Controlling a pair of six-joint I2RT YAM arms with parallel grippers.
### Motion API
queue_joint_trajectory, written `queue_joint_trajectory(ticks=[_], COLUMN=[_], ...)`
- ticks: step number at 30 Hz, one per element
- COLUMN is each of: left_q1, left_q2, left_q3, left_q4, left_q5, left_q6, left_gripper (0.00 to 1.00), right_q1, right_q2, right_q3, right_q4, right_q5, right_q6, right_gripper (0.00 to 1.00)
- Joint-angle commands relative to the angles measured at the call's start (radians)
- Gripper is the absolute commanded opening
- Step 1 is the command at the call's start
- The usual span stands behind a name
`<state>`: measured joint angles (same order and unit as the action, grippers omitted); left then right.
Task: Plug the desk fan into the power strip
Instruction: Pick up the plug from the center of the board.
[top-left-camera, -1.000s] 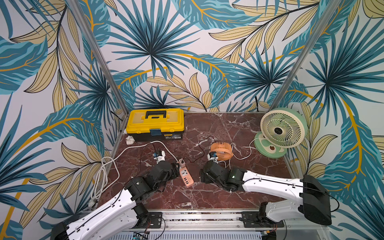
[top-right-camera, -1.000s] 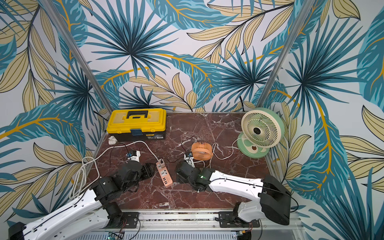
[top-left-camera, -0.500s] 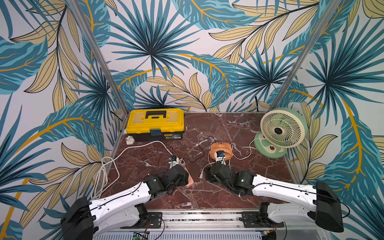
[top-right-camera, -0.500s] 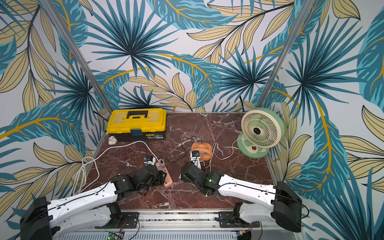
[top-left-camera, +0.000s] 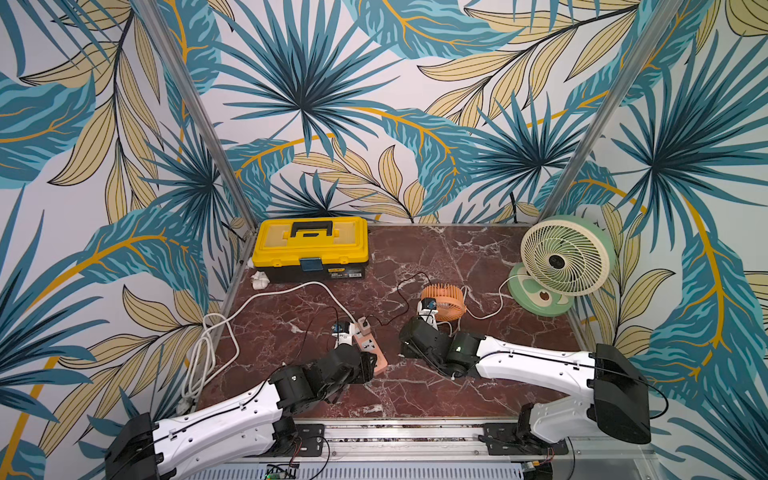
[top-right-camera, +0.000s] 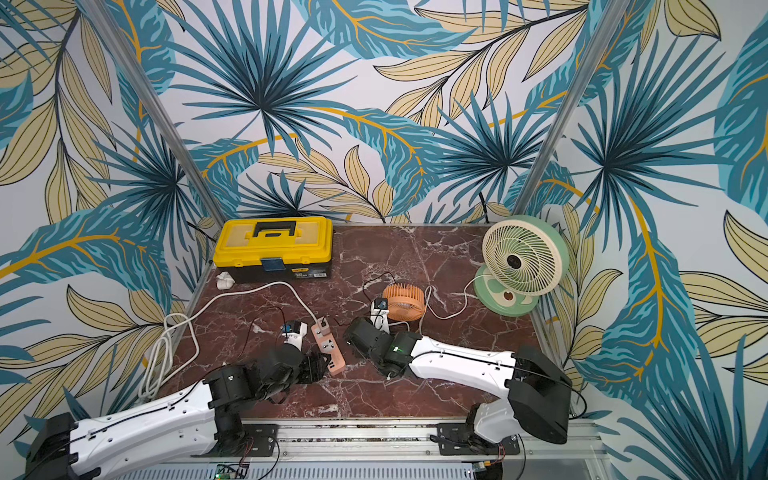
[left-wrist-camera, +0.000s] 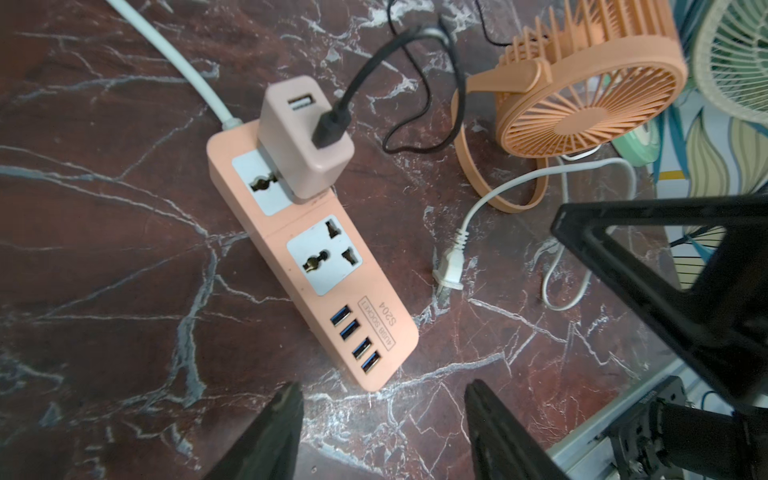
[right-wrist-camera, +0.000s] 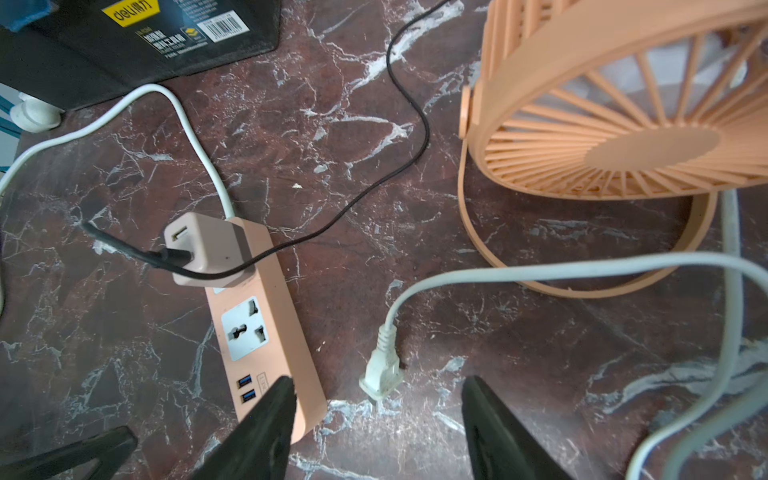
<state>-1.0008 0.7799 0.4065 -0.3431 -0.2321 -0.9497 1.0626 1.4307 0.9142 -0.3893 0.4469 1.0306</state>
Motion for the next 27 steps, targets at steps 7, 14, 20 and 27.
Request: queue_joint_trajectory(ticks=[7, 14, 20, 27], left_q1=[-0.004, -0.002, -0.002, -0.003], left_q2=[-0.128, -0.148, -0.148, -0.158], left_q3=[-0.117, -0.172, -0.186, -0.168], left_q4=[0.178, 0.305, 0.363, 0.345], left_q5=[0.001, 0.052, 0.080, 0.101], left_q6=[-0.023, 0.009, 0.058, 0.085], left_gripper=[0.72, 0.83, 0.86, 0.86], right_q1=[-0.038, -0.075, -0.077, -0.107], right_q2=[0.092, 0.184, 0.229, 0.282], right_q3=[0.059, 0.102, 0.109, 0.098], right_q4=[-0.077, -0.016, -0.030, 0.068], right_q5=[-0.037, -0.084, -0.098, -0.164], right_q6=[0.015, 0.025, 0.045, 0.035], right_gripper=[0.61, 0.50, 0.45, 0.39])
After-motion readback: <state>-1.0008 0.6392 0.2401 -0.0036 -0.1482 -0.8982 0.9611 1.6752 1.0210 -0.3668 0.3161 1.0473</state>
